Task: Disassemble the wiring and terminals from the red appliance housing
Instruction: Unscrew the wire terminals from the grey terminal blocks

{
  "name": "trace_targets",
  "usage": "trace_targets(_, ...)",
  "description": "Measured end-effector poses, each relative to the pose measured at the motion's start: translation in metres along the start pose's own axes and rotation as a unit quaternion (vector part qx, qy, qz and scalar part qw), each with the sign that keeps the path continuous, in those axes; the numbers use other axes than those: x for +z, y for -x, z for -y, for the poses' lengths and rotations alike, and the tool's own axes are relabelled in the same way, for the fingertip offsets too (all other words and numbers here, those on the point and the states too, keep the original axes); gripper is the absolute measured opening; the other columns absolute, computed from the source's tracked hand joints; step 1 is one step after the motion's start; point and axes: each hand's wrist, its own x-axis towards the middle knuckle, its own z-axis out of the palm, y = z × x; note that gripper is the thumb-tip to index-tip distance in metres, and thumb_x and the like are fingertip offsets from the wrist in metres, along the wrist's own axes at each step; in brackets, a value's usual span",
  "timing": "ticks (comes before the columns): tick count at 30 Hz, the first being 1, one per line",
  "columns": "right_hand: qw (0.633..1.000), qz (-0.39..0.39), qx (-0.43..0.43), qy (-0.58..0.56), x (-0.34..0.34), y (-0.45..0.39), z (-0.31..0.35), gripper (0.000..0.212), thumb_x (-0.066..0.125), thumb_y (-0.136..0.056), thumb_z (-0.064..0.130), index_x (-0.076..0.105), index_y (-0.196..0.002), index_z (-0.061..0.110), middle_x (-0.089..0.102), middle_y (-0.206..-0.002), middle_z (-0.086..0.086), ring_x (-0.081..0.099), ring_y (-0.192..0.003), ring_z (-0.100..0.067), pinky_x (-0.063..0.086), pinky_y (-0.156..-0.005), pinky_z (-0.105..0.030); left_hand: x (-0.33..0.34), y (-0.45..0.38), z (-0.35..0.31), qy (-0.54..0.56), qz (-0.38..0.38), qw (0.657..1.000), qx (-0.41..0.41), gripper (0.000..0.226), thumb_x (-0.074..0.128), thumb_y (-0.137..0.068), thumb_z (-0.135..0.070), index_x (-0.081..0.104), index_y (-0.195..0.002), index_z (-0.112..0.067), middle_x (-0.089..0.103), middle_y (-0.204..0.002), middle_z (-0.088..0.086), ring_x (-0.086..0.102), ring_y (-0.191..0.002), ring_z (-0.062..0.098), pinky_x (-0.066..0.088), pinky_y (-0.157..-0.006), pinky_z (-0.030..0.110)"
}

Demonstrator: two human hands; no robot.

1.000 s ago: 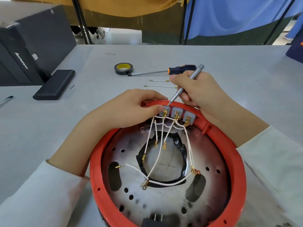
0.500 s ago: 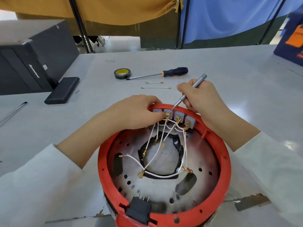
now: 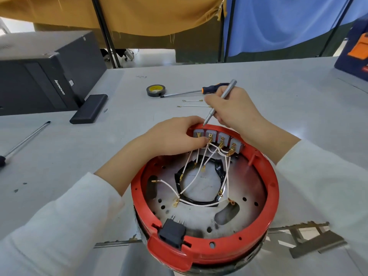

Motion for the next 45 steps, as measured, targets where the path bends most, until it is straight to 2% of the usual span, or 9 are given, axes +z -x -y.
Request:
trace_targets(6,0.999,-0.007,-0.002,0.035,0.006,0.0,-0.009,0.035,0.055,-0.086,0.015,0.036,-0.056,0.018,0.035,-0.035,0.012,0.033,-0.038,-0.007,0.03,-0.048,-0.027,-0.013,0.002,0.009,0.036,0.058,0.998,0.003,0.054,0.063,-0.085,-0.042,0.044,-0.135,-0.033,0.056,-0.127,-0.011,0.053,-0.113,0.006,0.039,-0.1,0.026)
trace_targets(12,0.997,0.0,-0.043,0.062,0.001,0.0,-0.01,0.035,0.058,-0.087,0.019,0.039,-0.058,0.017,0.04,-0.037,0.01,0.037,-0.039,-0.004,0.032,-0.048,-0.021,-0.005,0.0,0.011,0.046,0.045,0.998,0.028,0.052,0.046,-0.067,-0.041,0.053,-0.118,-0.041,0.063,-0.106,-0.014,0.059,-0.096,0.003,0.046,-0.09,0.029)
trace_targets(18,0.99,0.003,-0.088,0.113,0.003,-0.01,-0.013,0.038,0.057,-0.091,0.023,0.038,-0.059,0.017,0.041,-0.049,0.007,0.04,-0.044,-0.005,0.031,-0.045,-0.012,-0.009,-0.015,0.016,0.044,0.07,0.996,0.017,0.04,0.048,-0.065,-0.039,0.05,-0.104,-0.046,0.064,-0.09,-0.016,0.059,-0.08,-0.003,0.044,-0.073,0.022)
trace_targets(24,0.984,0.016,-0.136,0.113,0.005,-0.009,-0.019,0.042,0.054,-0.093,0.019,0.034,-0.057,0.021,0.042,-0.042,0.014,0.043,-0.041,-0.001,0.033,-0.044,-0.007,-0.003,-0.023,0.025,0.053,0.043,0.996,0.054,0.03,0.058,-0.088,-0.035,0.052,-0.117,-0.042,0.065,-0.103,-0.016,0.059,-0.095,0.002,0.045,-0.091,0.031)
trace_targets(28,0.984,0.032,-0.142,0.101,0.009,-0.016,-0.018,0.042,0.052,-0.095,0.018,0.031,-0.059,0.019,0.036,-0.044,0.012,0.038,-0.042,-0.003,0.033,-0.045,-0.01,-0.004,-0.026,0.032,0.051,0.022,0.996,0.065,0.031,0.058,-0.091,-0.03,0.052,-0.118,-0.043,0.063,-0.107,-0.019,0.056,-0.099,-0.001,0.042,-0.092,0.025)
trace_targets(32,0.982,0.047,-0.158,0.095,0.014,-0.022,-0.015,0.042,0.049,-0.098,0.021,0.03,-0.06,0.019,0.03,-0.049,0.009,0.036,-0.045,-0.006,0.033,-0.046,-0.013,-0.008,-0.025,0.038,0.061,0.012,0.996,0.065,0.03,0.056,-0.092,-0.029,0.053,-0.116,-0.047,0.063,-0.106,-0.023,0.054,-0.095,-0.009,0.038,-0.086,0.009)
trace_targets(37,0.971,0.048,-0.194,0.13,0.015,-0.02,-0.014,0.041,0.048,-0.098,0.024,0.031,-0.062,0.019,0.03,-0.051,0.008,0.036,-0.048,-0.009,0.032,-0.047,-0.017,-0.007,-0.026,0.04,0.057,0.004,0.996,0.067,0.031,0.056,-0.093,-0.028,0.054,-0.12,-0.042,0.063,-0.106,-0.022,0.054,-0.096,-0.007,0.037,-0.086,0.009)
trace_targets(40,0.954,0.051,-0.225,0.189,0.015,-0.015,-0.012,0.037,0.044,-0.098,0.031,0.031,-0.064,0.022,0.034,-0.051,0.007,0.041,-0.049,-0.014,0.036,-0.05,-0.028,-0.008,-0.026,0.039,0.059,0.003,0.996,0.072,0.034,0.057,-0.092,-0.027,0.052,-0.122,-0.043,0.063,-0.111,-0.021,0.053,-0.099,-0.007,0.038,-0.087,0.011)
trace_targets(45,0.918,0.034,-0.286,0.271,0.017,-0.008,-0.007,0.037,0.041,-0.096,0.034,0.022,-0.065,0.029,0.032,-0.049,0.006,0.04,-0.048,-0.02,0.034,-0.05,-0.036,-0.008,-0.024,0.037,0.058,-0.005,0.994,0.087,0.041,0.057,-0.092,-0.025,0.042,-0.097,-0.062,0.062,-0.111,-0.021,0.053,-0.102,-0.004,0.037,-0.087,0.01)
